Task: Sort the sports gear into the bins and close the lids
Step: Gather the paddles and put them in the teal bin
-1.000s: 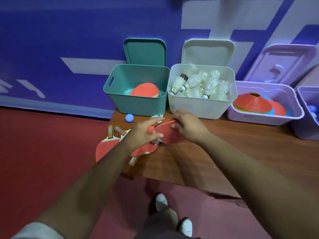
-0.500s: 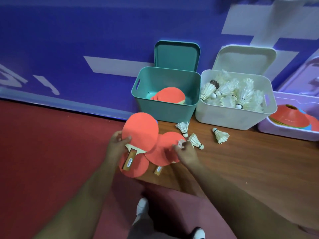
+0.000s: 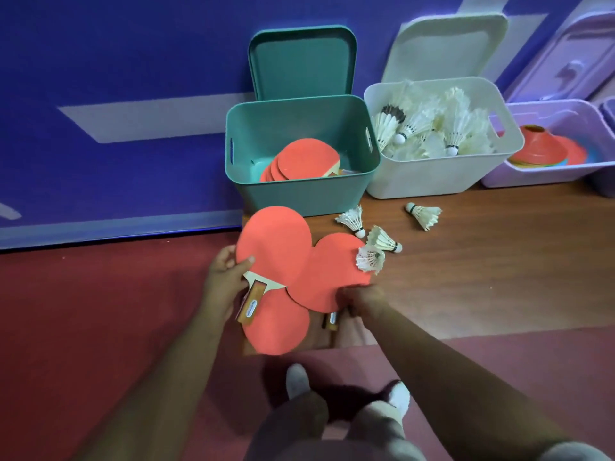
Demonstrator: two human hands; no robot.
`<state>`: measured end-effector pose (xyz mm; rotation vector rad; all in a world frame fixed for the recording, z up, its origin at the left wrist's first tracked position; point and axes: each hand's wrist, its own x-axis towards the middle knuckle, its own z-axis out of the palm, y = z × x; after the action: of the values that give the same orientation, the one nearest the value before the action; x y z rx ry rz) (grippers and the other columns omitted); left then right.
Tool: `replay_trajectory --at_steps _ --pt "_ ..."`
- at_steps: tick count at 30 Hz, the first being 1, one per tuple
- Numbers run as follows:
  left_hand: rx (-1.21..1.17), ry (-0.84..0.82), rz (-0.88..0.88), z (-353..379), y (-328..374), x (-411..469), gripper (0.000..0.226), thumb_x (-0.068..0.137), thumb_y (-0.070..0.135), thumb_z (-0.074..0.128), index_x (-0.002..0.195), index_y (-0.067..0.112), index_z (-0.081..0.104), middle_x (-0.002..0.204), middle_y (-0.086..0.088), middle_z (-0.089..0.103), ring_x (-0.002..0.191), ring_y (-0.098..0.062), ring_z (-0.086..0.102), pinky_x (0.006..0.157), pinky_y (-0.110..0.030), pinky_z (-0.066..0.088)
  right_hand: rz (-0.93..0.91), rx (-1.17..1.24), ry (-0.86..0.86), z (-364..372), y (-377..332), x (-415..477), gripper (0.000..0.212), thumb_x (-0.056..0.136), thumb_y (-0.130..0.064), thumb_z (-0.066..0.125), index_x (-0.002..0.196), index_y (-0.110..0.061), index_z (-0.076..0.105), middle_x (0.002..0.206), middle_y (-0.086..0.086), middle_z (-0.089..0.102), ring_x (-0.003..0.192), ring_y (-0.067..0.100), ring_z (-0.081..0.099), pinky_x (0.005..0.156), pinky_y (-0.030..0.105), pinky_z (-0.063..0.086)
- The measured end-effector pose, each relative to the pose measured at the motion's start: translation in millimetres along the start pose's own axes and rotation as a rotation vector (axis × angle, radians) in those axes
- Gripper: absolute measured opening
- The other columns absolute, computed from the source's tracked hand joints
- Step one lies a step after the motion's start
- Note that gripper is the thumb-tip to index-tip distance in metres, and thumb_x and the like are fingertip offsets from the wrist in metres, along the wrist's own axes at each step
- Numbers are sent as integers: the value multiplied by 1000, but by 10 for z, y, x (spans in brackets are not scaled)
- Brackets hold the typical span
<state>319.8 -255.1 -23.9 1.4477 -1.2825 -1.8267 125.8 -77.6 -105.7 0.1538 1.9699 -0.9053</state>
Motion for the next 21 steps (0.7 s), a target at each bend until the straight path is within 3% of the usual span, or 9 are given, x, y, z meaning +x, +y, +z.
replay_trajectory --at_steps 2,6,8,11,14,17,21 --pt "-9 -10 -12 -26 -31 26 18 90 -1 61 91 17 58 81 5 70 69 -11 60 57 -25 49 22 60 17 -22 -56 -36 6 74 0 65 70 -3 62 60 17 56 41 22 47 40 26 34" --pt "-18 -22 -24 -55 -52 55 19 90 -2 60 91 17 59 81 3 69 63 -8 62 52 -20 51 27 207 -49 -31 -108 -66 18 80 8 55 71 -6 57 66 16 54 43 19 46 40 24 36" --pt "-28 -15 -19 -73 -56 51 20 90 -2 60 91 18 59 80 5 70 62 -6 63 51 -19 51 -28 279 -56 -26 -159 -105 11 81 11 53 78 1 57 68 18 53 45 20 46 39 24 37" --pt "-43 5 0 -111 -12 22 19 91 0 60 93 18 58 87 3 69 66 -6 64 52 -19 51 -190 334 -9 -68 -333 -205 11 86 6 60 84 -1 53 70 12 54 60 23 54 61 40 55" --pt "-63 28 29 -143 74 -49 18 91 3 61 99 18 57 95 2 69 76 -11 64 59 -24 52 -366 293 12 -238 -561 -325 16 89 -3 62 81 -11 51 73 7 57 69 21 56 76 44 53" --pt "-84 32 73 -108 197 -130 18 91 3 61 99 18 57 97 2 68 83 -16 62 59 -25 50 -554 144 72 -479 -824 -459 10 92 -7 61 89 -12 53 79 4 56 71 15 54 73 36 47" --pt "-98 74 101 59 411 -285 20 89 -1 59 95 16 53 96 -9 65 88 -23 62 71 -36 53 -776 27 146 -816 -1144 -723 6 97 -11 53 102 -9 51 83 1 56 73 12 51 70 28 40"
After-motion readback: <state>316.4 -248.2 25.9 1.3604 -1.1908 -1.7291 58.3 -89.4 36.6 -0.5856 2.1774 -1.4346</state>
